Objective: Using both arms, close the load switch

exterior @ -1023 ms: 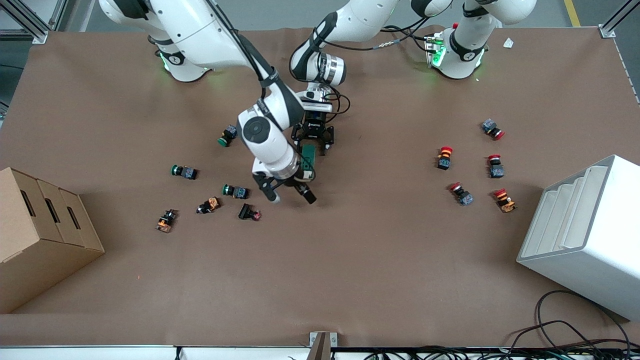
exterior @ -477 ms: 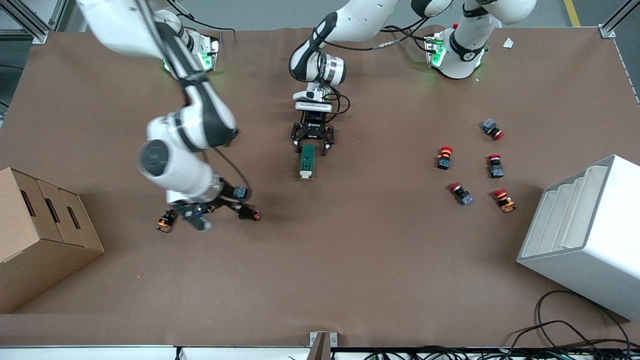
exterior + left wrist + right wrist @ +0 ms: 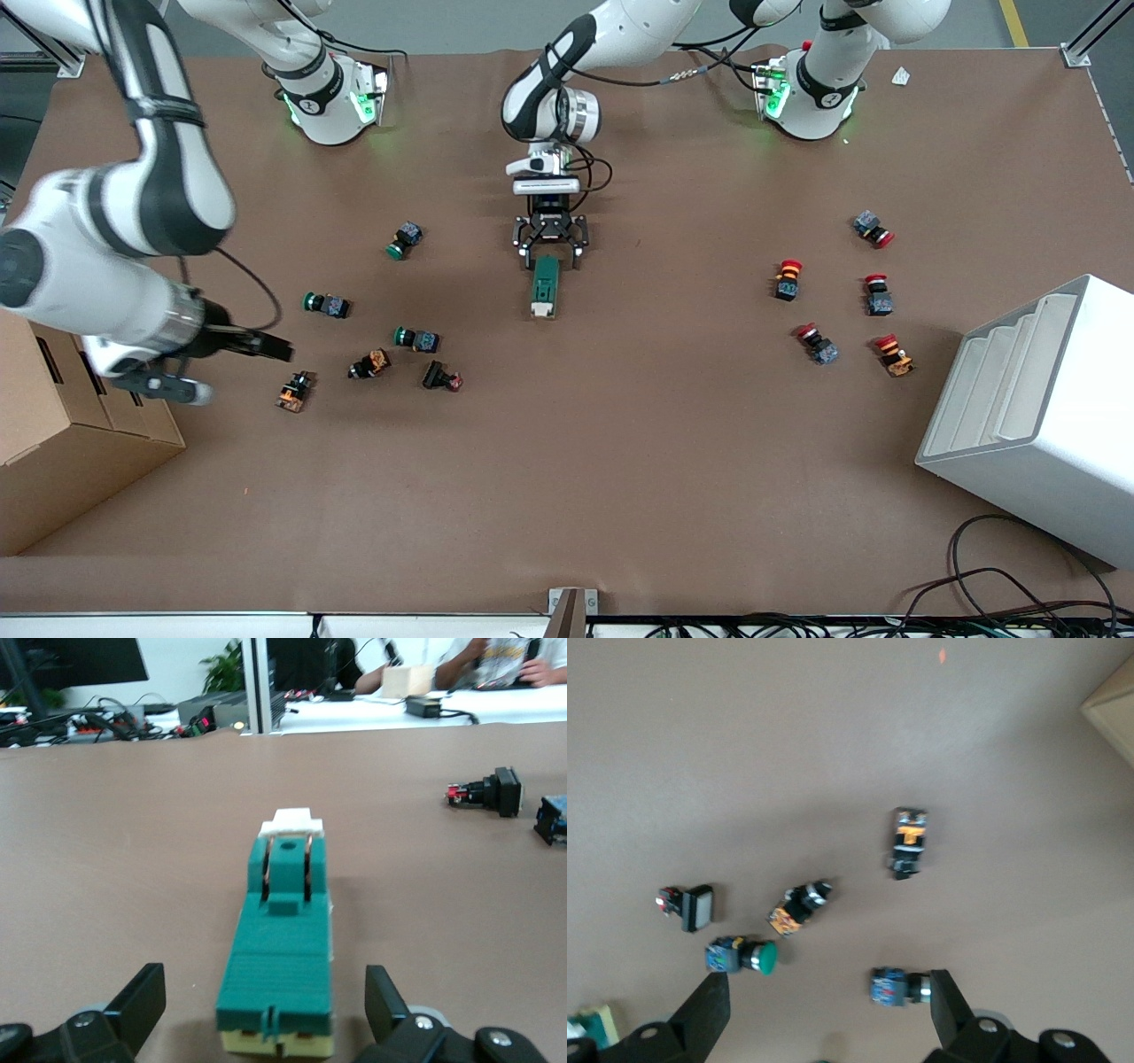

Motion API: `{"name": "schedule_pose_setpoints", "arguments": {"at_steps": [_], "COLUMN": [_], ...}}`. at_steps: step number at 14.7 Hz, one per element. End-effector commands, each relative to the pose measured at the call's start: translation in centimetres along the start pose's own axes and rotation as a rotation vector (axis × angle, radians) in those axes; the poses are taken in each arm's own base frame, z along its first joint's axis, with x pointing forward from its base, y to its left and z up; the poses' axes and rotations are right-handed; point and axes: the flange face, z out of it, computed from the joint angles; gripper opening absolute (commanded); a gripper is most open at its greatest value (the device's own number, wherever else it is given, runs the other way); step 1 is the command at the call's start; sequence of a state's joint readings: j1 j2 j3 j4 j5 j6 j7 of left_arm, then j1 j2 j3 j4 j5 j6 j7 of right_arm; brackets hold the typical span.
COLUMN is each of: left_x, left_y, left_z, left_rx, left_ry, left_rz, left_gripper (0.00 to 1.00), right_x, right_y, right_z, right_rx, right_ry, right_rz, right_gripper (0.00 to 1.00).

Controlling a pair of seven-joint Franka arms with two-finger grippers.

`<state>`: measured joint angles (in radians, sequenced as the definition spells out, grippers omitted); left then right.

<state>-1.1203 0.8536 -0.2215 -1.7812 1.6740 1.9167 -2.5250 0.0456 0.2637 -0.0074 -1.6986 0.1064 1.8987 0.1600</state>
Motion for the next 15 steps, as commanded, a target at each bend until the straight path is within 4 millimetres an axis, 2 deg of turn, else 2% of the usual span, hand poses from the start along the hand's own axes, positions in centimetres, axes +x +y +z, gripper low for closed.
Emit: {"name": "schedule_pose_setpoints", "arguments": {"at_steps": [1, 2, 4, 6, 8, 10, 12, 15], "left_x": [5.4, 8.0, 12.6, 16.4, 20.3, 24.4, 29.2, 37.9], "left_y": [1.9, 2.4, 3.5, 3.5, 2.8, 1.5, 0.0, -4.9], "left_z": [-1.3, -1.3, -2.0, -1.9, -1.4, 0.1, 1.9, 5.0], "left_rx": [0.013, 0.032, 0.069, 0.088, 0.109, 0.129, 0.137, 0.13], "left_ry": [-0.08, -0.112, -0.19, -0.251, -0.307, -0.37, -0.454, -0.592], "left_rz": [-0.033, -0.03, -0.039, -0.058, -0.053, -0.025, 0.016, 0.032], "left_gripper": [0.99, 0.99, 1.0, 1.0, 1.0, 1.0, 1.0, 1.0], "right_x": [0.2, 0.1, 0.2, -0.2, -1.5, -3.0, -4.3, -5.1], "right_y": [1.2, 2.6, 4.6, 5.2, 5.4, 5.7, 5.7, 6.5], "right_z": [-6.3, -8.1, -10.5, -12.0, -13.9, -15.5, -15.9, -16.3], "right_rx": [-0.022, -0.031, -0.042, -0.083, -0.098, -0.1, -0.103, -0.105], "right_ry": [0.008, -0.011, 0.001, 0.007, 0.021, 0.027, 0.008, -0.007], "right_rz": [-0.082, -0.082, -0.088, -0.105, -0.101, -0.089, -0.084, -0.058], "right_gripper": [1.0, 1.0, 1.0, 1.0, 1.0, 1.0, 1.0, 1.0]}}
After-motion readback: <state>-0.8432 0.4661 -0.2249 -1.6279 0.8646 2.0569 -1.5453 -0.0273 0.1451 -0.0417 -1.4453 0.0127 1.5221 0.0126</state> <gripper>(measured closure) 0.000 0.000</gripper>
